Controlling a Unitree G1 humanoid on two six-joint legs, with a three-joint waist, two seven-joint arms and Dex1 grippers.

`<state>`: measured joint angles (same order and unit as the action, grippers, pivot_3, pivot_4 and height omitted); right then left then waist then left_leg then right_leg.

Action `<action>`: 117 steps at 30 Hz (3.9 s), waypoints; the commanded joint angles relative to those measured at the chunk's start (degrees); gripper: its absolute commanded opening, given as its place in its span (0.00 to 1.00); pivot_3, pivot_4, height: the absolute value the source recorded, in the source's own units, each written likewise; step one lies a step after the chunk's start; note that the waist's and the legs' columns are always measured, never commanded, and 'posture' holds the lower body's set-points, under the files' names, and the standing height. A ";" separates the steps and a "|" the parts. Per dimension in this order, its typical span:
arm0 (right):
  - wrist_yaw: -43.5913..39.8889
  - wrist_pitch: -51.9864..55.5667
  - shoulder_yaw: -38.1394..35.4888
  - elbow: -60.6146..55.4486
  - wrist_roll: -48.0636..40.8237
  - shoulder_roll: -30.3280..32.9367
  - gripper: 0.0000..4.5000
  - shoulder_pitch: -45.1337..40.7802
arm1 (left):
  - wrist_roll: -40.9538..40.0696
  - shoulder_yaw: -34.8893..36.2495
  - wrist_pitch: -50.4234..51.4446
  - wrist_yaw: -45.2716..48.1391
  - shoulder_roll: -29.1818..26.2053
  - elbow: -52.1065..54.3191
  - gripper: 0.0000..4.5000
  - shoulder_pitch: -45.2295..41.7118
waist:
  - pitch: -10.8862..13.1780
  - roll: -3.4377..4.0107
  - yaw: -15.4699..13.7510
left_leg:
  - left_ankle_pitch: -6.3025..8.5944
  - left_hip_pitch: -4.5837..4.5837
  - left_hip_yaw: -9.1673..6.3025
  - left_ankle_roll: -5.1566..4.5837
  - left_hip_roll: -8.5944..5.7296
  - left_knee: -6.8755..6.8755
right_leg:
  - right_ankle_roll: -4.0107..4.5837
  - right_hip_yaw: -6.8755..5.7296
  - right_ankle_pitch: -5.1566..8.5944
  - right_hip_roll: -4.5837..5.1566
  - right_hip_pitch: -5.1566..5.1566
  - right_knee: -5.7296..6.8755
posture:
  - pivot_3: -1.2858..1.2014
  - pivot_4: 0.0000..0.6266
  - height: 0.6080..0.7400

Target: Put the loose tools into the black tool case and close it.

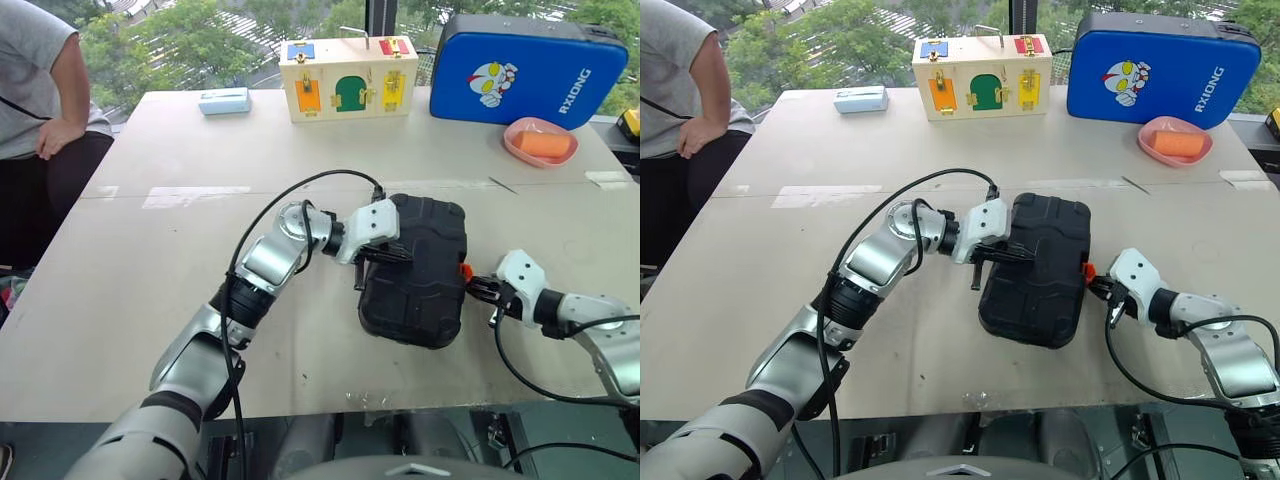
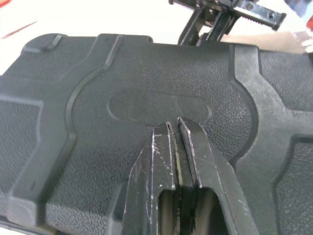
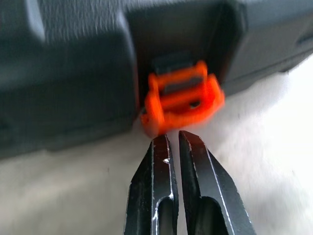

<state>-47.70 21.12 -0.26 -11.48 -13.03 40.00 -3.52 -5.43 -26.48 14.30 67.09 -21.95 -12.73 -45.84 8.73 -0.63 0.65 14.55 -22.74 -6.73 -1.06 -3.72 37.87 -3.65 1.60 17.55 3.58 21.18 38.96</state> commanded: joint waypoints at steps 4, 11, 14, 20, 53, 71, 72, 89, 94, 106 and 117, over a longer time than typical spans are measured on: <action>0.42 8.14 -5.26 -12.12 -10.03 -1.22 0.00 -4.94 | 13.91 -9.24 -12.08 0.30 -1.86 -9.17 0.01 -0.32 | -0.02 0.00 0.10 | 0.00 0.00 0.00 -0.01 0.00 0.00 | 0.00 0.00 0.00 0.01 -0.01 0.01 | 0.52 0.24 0.96; -1.14 16.57 -6.96 -17.64 -16.34 -0.09 0.00 -6.63 | 16.42 -9.33 -16.26 0.54 0.01 -13.68 0.01 -1.51 | -0.19 -0.03 1.85 | 0.13 0.11 -0.05 -0.23 0.03 -0.04 | 0.00 0.14 -0.02 0.02 -0.01 0.03 | 0.52 0.24 0.96; -0.58 16.18 -5.77 -16.91 -15.13 0.25 0.00 -6.45 | 17.04 -9.04 -16.54 0.40 1.10 -14.99 0.01 -2.00 | -0.69 -0.23 1.09 | 0.17 0.41 -0.30 -0.28 -0.05 -0.18 | -0.03 0.04 0.00 -0.07 -0.34 -0.14 | 0.52 0.24 0.96; -1.13 14.44 -7.70 -14.64 -14.05 3.17 0.00 -6.47 | 16.81 -8.28 -16.18 0.76 0.72 -14.83 0.01 -1.60 | -0.87 -0.52 -0.02 | 0.18 0.40 -0.38 -0.29 -0.13 -0.21 | -0.04 -0.04 0.01 -0.01 -0.38 -0.20 | 0.52 0.24 0.96; 0.07 0.88 2.69 -0.50 3.76 3.64 0.00 -1.86 | 15.75 -6.39 -14.74 1.56 -0.16 -11.88 0.01 0.29 | -1.07 -0.49 0.11 | 0.19 0.77 -0.24 -0.30 -0.09 -0.47 | -0.03 0.18 0.02 -0.03 -0.53 -0.19 | 0.52 0.24 0.96; -5.18 5.89 -3.88 -5.71 -10.96 -3.91 0.00 -7.55 | 17.29 -9.30 -17.21 4.29 0.00 -11.98 0.01 0.34 | -1.15 -0.57 1.31 | 0.19 0.83 -0.22 -0.30 -0.05 -0.60 | -0.02 0.37 0.02 -0.01 -0.48 -0.18 | 0.52 0.24 0.96; -5.35 6.22 -4.13 -5.81 -11.37 -3.96 0.00 -7.75 | 17.42 -9.32 -17.15 4.18 -0.01 -12.01 0.01 0.37 | -1.15 -0.57 1.41 | 0.19 0.84 -0.22 -0.30 -0.05 -0.60 | -0.02 0.37 0.03 -0.01 -0.48 -0.18 | 0.52 0.24 0.96; -7.58 6.50 -4.54 -7.98 -13.24 -4.14 0.00 -9.74 | 17.86 -8.66 -15.51 2.72 -0.09 -11.21 0.01 1.11 | -1.13 -0.55 1.94 | 0.20 0.98 -0.22 -0.30 -0.04 -0.74 | -0.02 0.78 0.02 -0.15 -0.39 -0.15 | 0.52 0.24 0.96; -13.10 3.13 -6.54 -3.72 -11.65 1.57 0.00 -9.62 | 17.87 -8.48 -15.71 2.73 -0.42 -10.60 0.01 1.72 | -1.10 -0.42 1.92 | 0.20 0.99 -0.18 -0.30 -0.05 -0.76 | -0.02 0.85 0.02 -0.14 -0.36 -0.17 | 0.52 0.24 0.96; -28.58 -12.10 -1.05 17.20 -3.81 12.47 0.37 -14.83 | 17.94 -7.74 -15.26 2.80 -0.97 -9.19 0.00 2.63 | -1.23 -0.46 0.15 | 0.23 0.95 -0.32 -0.31 -0.07 -0.77 | -0.02 0.71 0.01 -0.26 -0.55 -0.51 | 0.52 0.24 0.96; -34.44 -15.42 6.81 31.19 -0.19 7.06 0.68 -24.97 | 17.70 -7.30 -14.30 2.95 -1.65 -7.69 0.00 2.80 | -1.25 -0.41 0.21 | 0.23 0.94 -0.32 -0.30 -0.07 -0.78 | -0.02 0.70 0.01 -0.09 -0.52 -0.50 | 0.52 0.24 0.96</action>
<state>-81.13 6.64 6.45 18.90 -13.57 47.25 -27.34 7.50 -28.74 -3.14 67.28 -21.62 -16.39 -47.00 7.48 -1.04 0.86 14.78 -21.80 -7.05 -1.36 -3.79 37.10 -3.67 2.30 17.57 3.49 20.66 38.46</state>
